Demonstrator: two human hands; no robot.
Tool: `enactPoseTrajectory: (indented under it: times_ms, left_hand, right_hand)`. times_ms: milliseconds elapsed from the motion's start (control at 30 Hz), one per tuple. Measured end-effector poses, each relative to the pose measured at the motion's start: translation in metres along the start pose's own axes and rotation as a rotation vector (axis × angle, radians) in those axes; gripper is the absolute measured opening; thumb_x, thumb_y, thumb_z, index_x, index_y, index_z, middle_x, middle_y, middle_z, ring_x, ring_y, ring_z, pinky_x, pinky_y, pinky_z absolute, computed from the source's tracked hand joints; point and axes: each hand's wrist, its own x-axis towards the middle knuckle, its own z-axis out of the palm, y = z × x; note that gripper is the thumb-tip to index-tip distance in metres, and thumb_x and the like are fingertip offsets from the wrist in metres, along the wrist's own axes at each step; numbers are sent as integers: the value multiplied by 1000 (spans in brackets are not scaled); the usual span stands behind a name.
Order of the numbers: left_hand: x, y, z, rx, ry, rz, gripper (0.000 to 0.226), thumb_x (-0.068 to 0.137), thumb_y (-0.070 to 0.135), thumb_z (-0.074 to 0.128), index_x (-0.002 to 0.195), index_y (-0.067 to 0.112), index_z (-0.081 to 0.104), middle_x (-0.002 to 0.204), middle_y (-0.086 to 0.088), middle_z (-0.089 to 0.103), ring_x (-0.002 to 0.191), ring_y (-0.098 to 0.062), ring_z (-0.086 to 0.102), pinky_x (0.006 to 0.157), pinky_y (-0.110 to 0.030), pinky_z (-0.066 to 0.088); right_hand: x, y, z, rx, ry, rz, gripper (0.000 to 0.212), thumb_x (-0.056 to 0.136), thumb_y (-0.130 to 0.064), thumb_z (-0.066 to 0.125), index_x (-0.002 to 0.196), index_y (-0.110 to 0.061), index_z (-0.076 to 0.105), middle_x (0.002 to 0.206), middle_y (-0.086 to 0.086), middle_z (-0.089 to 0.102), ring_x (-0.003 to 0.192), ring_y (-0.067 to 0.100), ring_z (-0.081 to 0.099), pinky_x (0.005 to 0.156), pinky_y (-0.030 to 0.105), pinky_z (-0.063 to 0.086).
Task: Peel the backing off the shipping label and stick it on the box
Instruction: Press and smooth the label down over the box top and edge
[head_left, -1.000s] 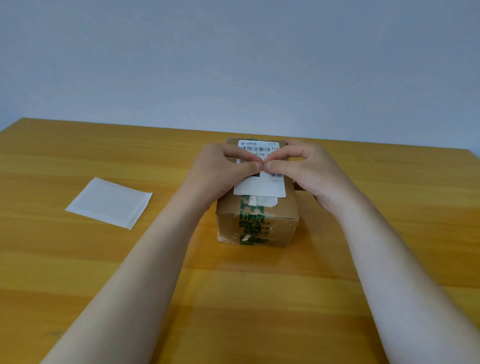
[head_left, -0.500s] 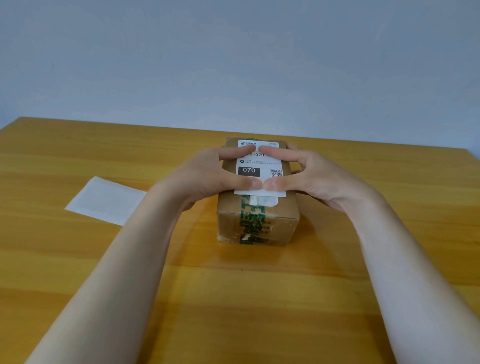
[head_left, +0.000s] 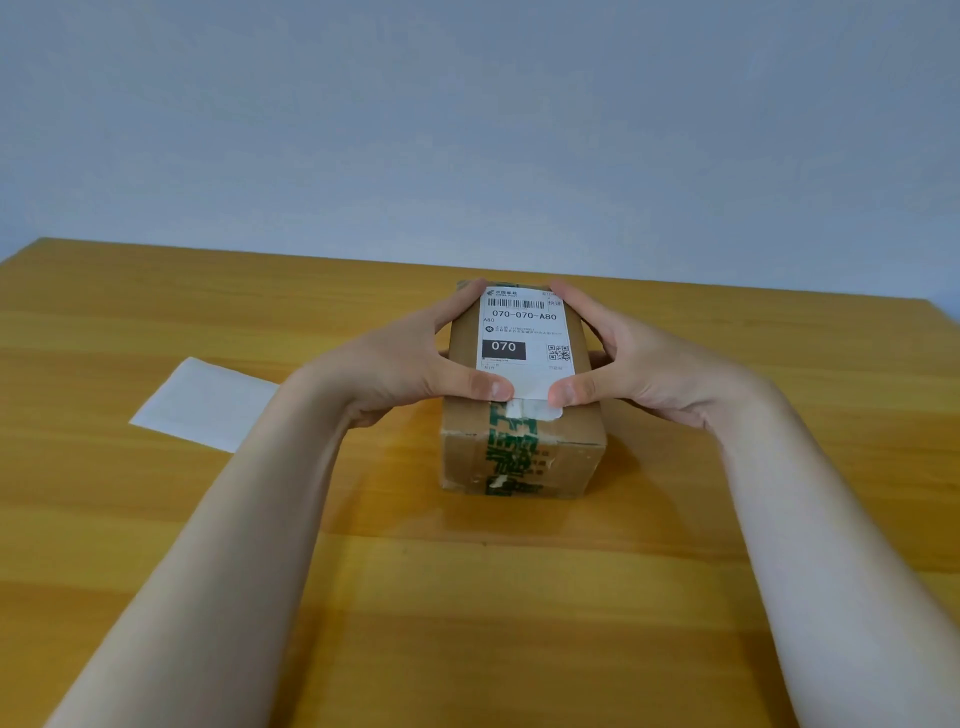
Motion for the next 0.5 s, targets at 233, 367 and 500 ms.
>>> enactPoseTrajectory:
  times_ms: [233, 367, 500]
  left_hand:
    - [4, -4, 0, -22, -29, -15, 135, 60, 17, 88, 167, 38, 10, 117, 33, 58, 97, 12, 70, 86, -15, 55]
    - [6, -7, 2, -40, -55, -25, 142, 59, 16, 89, 168, 38, 1, 120, 31, 56, 112, 5, 62, 92, -20, 53]
    - [10, -10, 5, -90, -74, -9, 148, 60, 18, 94, 167, 41, -5, 131, 23, 61, 121, -5, 64, 101, -30, 55]
  right_hand:
    - [-9, 5, -9, 56, -87, 2, 149, 56, -23, 99, 169, -42, 3, 168, -20, 37, 150, 7, 43, 128, 38, 31]
    - [-13, 10, -10, 117, -87, -20, 149, 55, -23, 103, 168, -45, 8, 170, -17, 34, 150, 6, 43, 125, 37, 37]
    - [-18, 28, -7, 231, -93, -12, 146, 46, -43, 105, 166, -33, 24, 165, -9, 47, 148, 8, 48, 113, 30, 50]
